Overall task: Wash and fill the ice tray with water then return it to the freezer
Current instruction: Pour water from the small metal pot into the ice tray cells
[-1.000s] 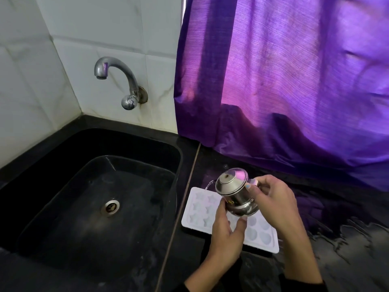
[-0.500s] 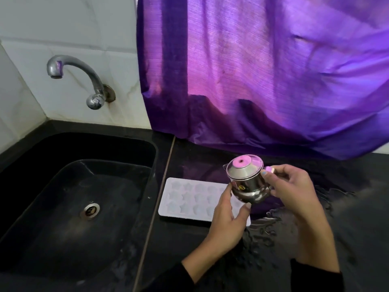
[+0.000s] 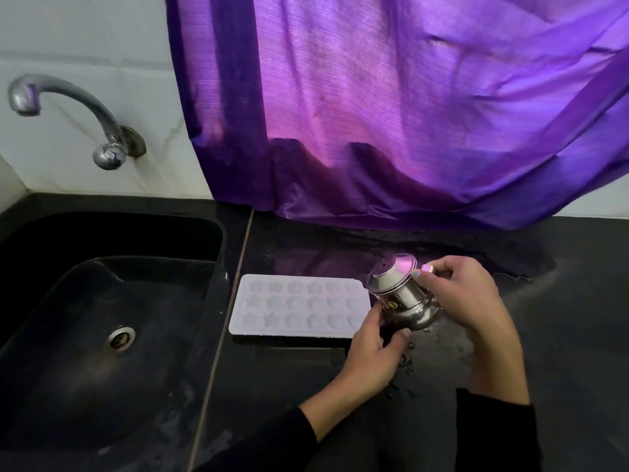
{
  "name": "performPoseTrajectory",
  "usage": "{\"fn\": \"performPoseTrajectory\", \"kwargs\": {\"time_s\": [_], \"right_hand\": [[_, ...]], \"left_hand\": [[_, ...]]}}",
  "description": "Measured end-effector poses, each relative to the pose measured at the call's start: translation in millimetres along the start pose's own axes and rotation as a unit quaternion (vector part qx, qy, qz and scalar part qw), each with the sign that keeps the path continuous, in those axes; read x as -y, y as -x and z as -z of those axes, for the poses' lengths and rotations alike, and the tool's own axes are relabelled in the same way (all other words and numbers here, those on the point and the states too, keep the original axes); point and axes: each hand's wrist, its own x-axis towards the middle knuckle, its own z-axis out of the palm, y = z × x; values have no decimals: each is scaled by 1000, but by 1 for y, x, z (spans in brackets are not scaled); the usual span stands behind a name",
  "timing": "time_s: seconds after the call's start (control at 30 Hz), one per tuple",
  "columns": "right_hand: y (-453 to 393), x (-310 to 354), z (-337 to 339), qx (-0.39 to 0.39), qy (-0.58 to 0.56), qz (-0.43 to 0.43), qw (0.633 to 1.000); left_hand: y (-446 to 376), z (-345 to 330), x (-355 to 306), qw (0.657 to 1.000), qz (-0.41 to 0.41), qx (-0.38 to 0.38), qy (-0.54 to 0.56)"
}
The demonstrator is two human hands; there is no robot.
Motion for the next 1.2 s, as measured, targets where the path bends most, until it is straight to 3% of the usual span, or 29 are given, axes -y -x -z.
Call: {"fn": "performPoseTrajectory", "kwargs": {"time_s": [0.7, 1.2], "right_hand": [[8, 1, 4, -11, 44, -23, 999], [6, -8, 4, -4, -102, -4, 995]], "left_hand": [[5, -11, 2, 999, 22, 35, 28], [10, 5, -4, 1000, 11, 4, -2]]}}
